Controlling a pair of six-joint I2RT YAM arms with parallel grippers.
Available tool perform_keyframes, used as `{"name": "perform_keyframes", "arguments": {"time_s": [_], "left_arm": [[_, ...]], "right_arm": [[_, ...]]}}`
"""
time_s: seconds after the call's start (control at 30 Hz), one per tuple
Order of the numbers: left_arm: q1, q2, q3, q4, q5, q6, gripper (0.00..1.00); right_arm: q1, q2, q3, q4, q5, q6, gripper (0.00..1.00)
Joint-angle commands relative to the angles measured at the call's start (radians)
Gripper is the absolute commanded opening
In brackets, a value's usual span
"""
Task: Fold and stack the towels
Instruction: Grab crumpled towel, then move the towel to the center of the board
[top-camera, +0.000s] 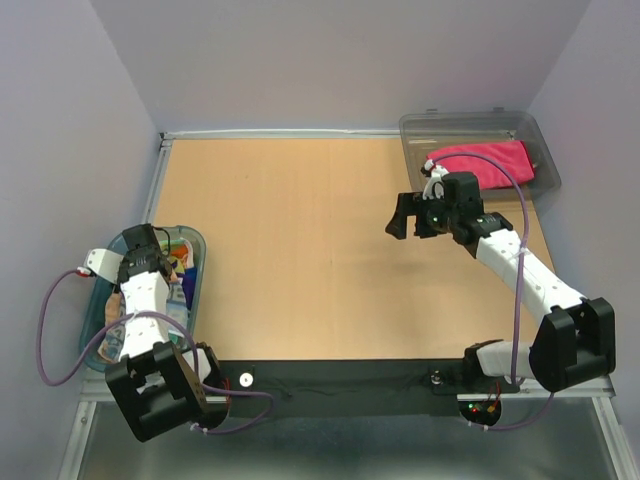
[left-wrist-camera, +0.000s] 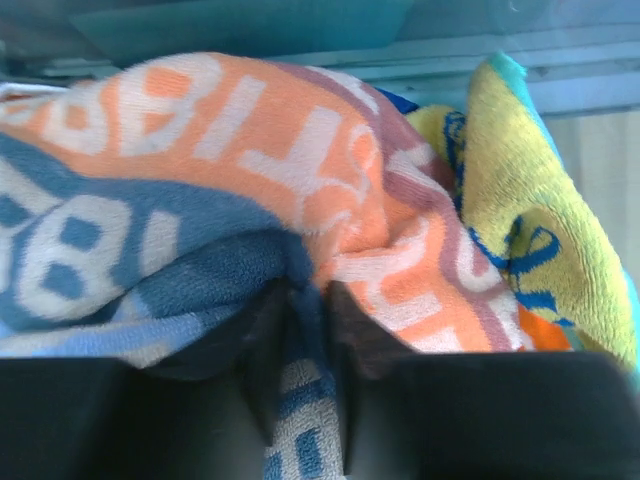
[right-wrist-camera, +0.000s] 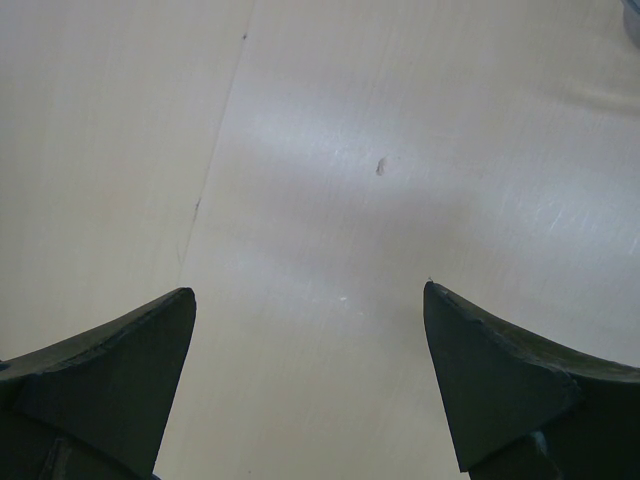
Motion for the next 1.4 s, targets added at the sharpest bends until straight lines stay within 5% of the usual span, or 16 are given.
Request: {"name": "perform_keyframes", "arguments": {"time_s": [0.0, 0.1, 0.23, 0.53, 0.87, 1.1, 1.23, 1.37], "left_arm": [[0.004, 0.014, -0.041, 0.012, 0.107, 0.028, 0.12], [0.004, 0.002, -0.040, 0.040, 0.124, 0.057, 0.01], [-0.040, -0.038, 0.041, 0.032, 0.117, 0.105, 0.00], [-0.444, -0.020, 0.468, -0.213, -0.228, -0.023, 0.00], [-0.737, 0.081, 0.770, -0.310, -0.359, 0.043, 0.00], [-0.771, 0.114, 0.905, -0.385, -0.506, 0.063, 0.00], [-0.804, 0.138, 1.005, -0.273, -0.370, 0.253, 0.00], [-0.978, 0.250, 1.092, -0.155, -0.225, 0.376, 0.00]], "right_arm": [[0.008, -0.027, -0.010, 0.024, 0.005, -0.016, 1.00], [0.008, -0.025, -0.014, 0.024, 0.010, -0.018, 1.00], [0.009, -0.028, -0.014, 0.024, 0.017, -0.018, 1.00], [0.009, -0.034, -0.010, 0.022, 0.019, -0.013, 1.00], [0.009, -0.050, -0.013, 0.024, 0.036, -0.004, 1.00], [0.009, -0.080, -0.022, 0.022, 0.039, -0.006, 1.00], [0.009, -0.091, -0.019, 0.024, 0.069, -0.003, 1.00], [0.008, -0.117, -0.008, 0.024, 0.094, 0.008, 1.00]]}}
